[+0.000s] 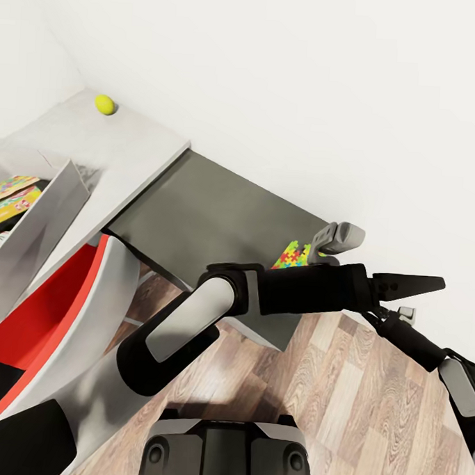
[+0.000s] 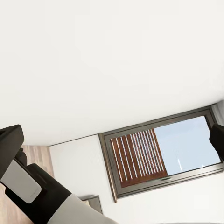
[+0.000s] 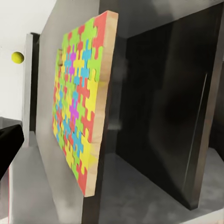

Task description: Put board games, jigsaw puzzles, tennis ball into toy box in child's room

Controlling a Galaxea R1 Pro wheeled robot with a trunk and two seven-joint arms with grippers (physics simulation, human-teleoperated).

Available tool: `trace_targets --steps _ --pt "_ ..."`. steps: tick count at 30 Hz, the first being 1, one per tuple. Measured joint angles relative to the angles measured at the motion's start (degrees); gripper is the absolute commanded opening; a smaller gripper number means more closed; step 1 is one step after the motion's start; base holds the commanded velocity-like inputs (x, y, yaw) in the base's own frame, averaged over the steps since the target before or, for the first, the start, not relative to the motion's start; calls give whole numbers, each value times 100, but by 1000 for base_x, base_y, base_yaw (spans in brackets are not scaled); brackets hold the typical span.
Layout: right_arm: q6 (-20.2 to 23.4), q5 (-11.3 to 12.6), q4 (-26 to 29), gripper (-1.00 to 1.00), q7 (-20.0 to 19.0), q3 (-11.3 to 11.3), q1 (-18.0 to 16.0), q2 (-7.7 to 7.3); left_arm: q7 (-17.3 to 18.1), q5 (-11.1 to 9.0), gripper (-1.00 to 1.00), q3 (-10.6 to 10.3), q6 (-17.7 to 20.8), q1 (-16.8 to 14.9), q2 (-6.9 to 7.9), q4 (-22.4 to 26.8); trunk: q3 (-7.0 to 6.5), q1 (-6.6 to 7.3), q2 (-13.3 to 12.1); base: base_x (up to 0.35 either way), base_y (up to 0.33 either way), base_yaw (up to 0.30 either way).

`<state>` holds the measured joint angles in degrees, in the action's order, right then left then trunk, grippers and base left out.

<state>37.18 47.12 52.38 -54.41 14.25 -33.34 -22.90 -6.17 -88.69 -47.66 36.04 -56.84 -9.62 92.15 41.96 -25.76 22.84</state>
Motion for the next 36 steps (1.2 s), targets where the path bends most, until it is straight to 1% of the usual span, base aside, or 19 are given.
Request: trace_targets --steps 19,30,36 --pt "6 1 -66 100 111 4 -328 -9 -24 0 100 -31 11 -7 -11 -1 0 0 0 0 0 12" --pt "1 1 -82 100 145 14 -370 -4 -51 0 100 -33 13 -7 -14 1 0 0 0 0 0 138" --pt "-1 10 -84 100 195 37 -375 -8 -60 0 100 -34 13 -7 -18 0 0 0 0 0 0 67"
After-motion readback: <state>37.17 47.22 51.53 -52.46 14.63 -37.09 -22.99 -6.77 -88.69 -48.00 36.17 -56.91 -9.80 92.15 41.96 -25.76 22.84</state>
